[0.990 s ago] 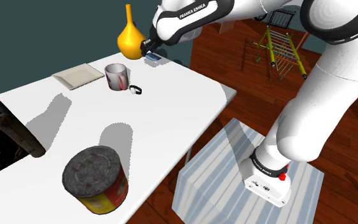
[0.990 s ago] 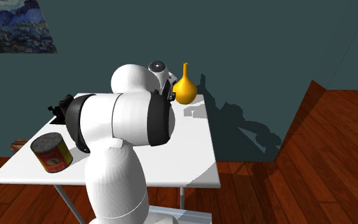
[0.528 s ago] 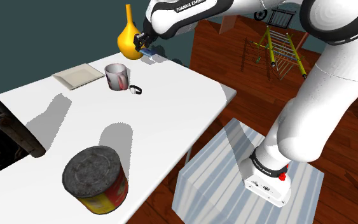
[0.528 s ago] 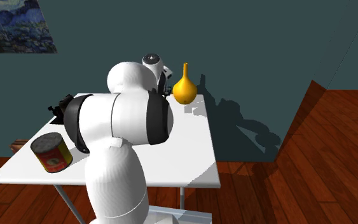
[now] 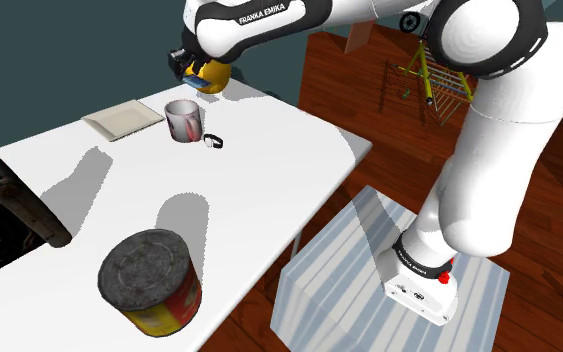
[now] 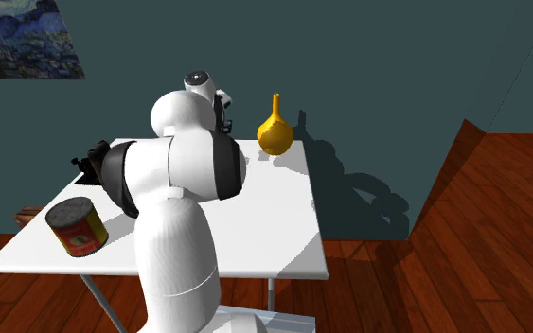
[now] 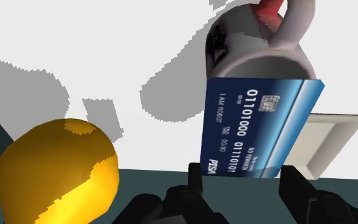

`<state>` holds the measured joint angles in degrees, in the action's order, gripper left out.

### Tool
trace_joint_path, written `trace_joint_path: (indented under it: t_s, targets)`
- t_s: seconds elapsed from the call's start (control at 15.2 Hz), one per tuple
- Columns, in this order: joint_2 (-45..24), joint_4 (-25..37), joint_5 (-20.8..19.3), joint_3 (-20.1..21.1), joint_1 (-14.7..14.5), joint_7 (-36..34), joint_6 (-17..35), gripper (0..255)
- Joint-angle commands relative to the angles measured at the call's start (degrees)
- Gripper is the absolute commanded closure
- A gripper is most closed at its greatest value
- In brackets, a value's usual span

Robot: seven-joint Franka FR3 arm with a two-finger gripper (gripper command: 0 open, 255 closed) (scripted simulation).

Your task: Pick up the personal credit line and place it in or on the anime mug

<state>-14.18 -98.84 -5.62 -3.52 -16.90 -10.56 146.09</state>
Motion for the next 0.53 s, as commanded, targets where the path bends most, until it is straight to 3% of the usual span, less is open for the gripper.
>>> trace_joint_path:
  t_s: [0.0,0.07,0.46]
  targets:
    - [-3.46,5.15,-1.13,0.18,-1.4,-2.37,-1.87,255]
    - [-5.4,8.28,-1.76,0.25,-2.34,-3.71,-3.18,255]
    - [-6.48,5.2,-2.23,-0.03,-2.49,-4.41,0.96,255]
